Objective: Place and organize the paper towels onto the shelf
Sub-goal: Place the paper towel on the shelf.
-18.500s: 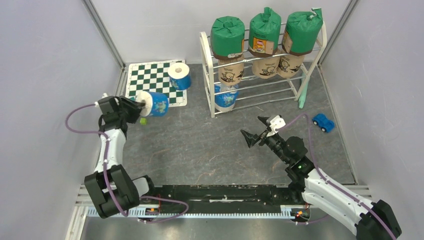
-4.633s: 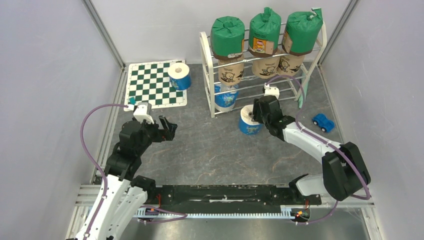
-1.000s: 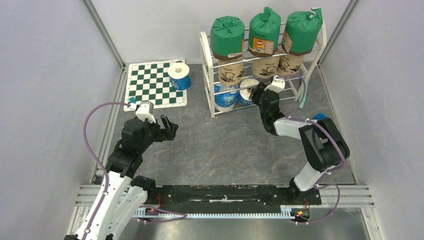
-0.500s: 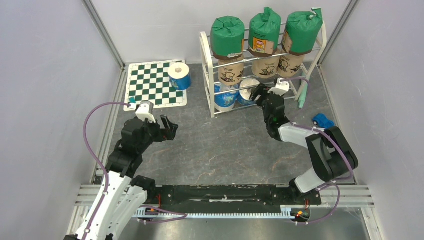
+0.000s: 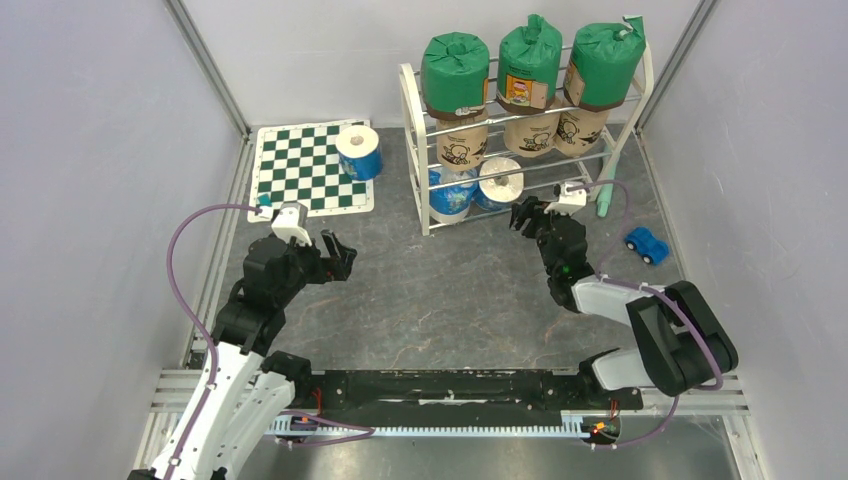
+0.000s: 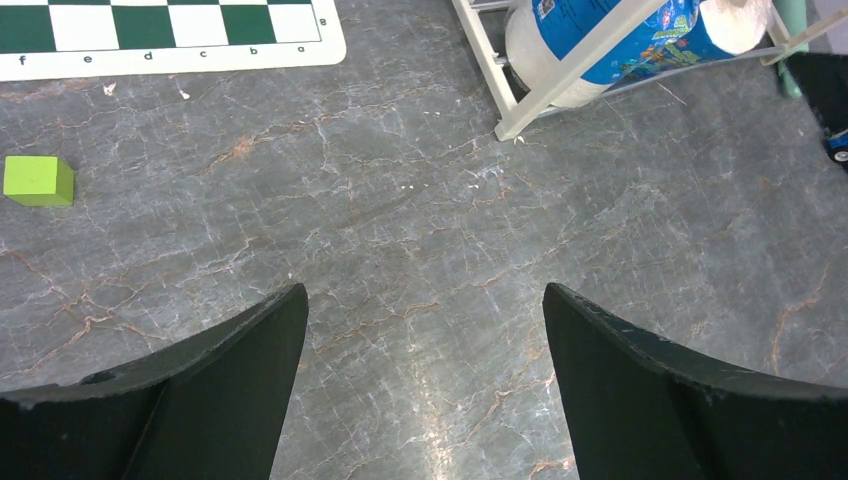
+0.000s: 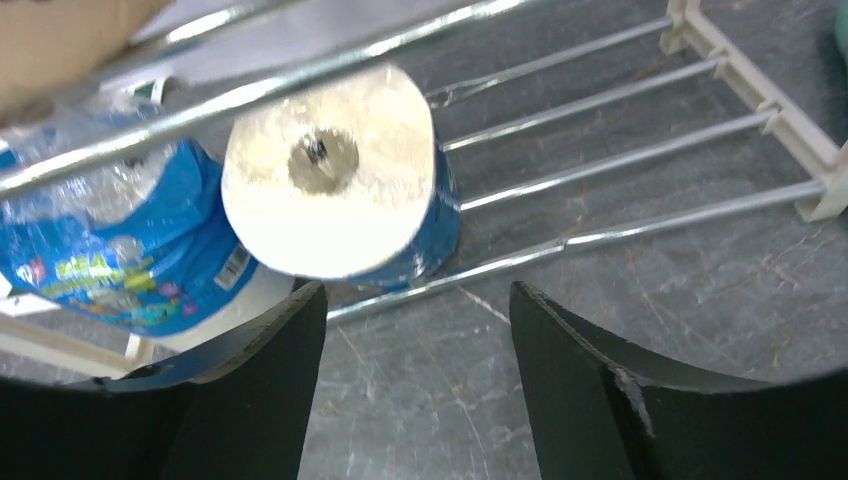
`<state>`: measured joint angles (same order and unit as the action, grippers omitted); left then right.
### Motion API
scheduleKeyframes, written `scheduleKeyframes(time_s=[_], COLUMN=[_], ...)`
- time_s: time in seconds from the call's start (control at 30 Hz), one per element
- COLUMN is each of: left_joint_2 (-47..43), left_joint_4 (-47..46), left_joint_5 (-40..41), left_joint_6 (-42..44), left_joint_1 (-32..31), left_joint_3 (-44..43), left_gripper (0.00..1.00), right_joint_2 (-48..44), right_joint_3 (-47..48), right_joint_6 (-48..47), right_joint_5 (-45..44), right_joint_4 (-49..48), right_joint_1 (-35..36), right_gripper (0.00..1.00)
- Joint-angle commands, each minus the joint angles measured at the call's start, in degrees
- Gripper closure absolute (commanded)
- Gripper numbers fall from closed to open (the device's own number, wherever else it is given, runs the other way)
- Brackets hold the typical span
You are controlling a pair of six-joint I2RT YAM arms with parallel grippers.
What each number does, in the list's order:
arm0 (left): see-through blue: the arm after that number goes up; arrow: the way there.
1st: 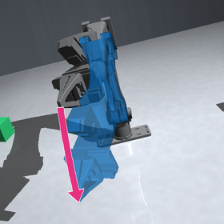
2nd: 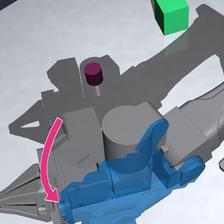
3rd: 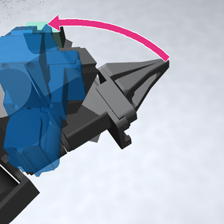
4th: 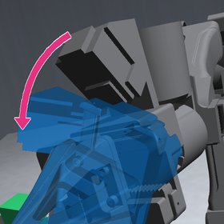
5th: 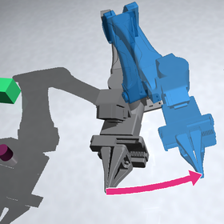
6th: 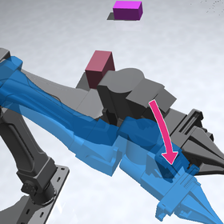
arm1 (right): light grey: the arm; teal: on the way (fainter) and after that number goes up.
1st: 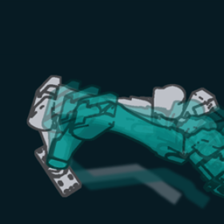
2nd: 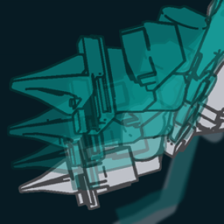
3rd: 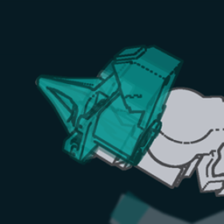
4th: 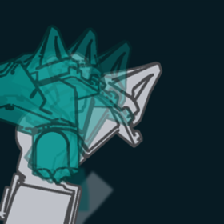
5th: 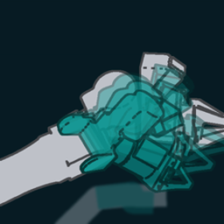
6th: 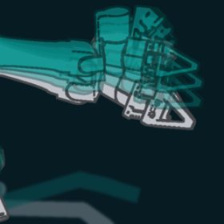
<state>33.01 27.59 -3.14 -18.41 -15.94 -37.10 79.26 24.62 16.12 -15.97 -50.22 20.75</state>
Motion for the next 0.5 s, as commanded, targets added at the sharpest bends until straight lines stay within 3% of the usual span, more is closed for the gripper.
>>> scheduleKeyframes(time_s=[0.0,0.17,0.47], left_joint_2=[0.13,0.25,0.41], left_joint_4=[-1.4,-1.38,-1.32], left_joint_5=[-0.64,-0.64,-0.12], left_joint_6=[2.71,2.68,2.77], left_joint_1=[-0.23,-0.22,-0.23], left_joint_3=[0.48,0.54,0.54], left_gripper=[0.07,0.07,0.07], right_joint_2=[0.25,4.23,9.38], right_joint_3=[-1.34,1.32,4.46], right_joint_6=[-1.38,-2.08,-1.4], right_joint_5=[3.66,5.77,9.22], right_joint_4=[-3.37,-2.4,-4.32], right_joint_1=[-0.43,-0.75,-1.01], right_gripper=[0.34,0.41,0.43])
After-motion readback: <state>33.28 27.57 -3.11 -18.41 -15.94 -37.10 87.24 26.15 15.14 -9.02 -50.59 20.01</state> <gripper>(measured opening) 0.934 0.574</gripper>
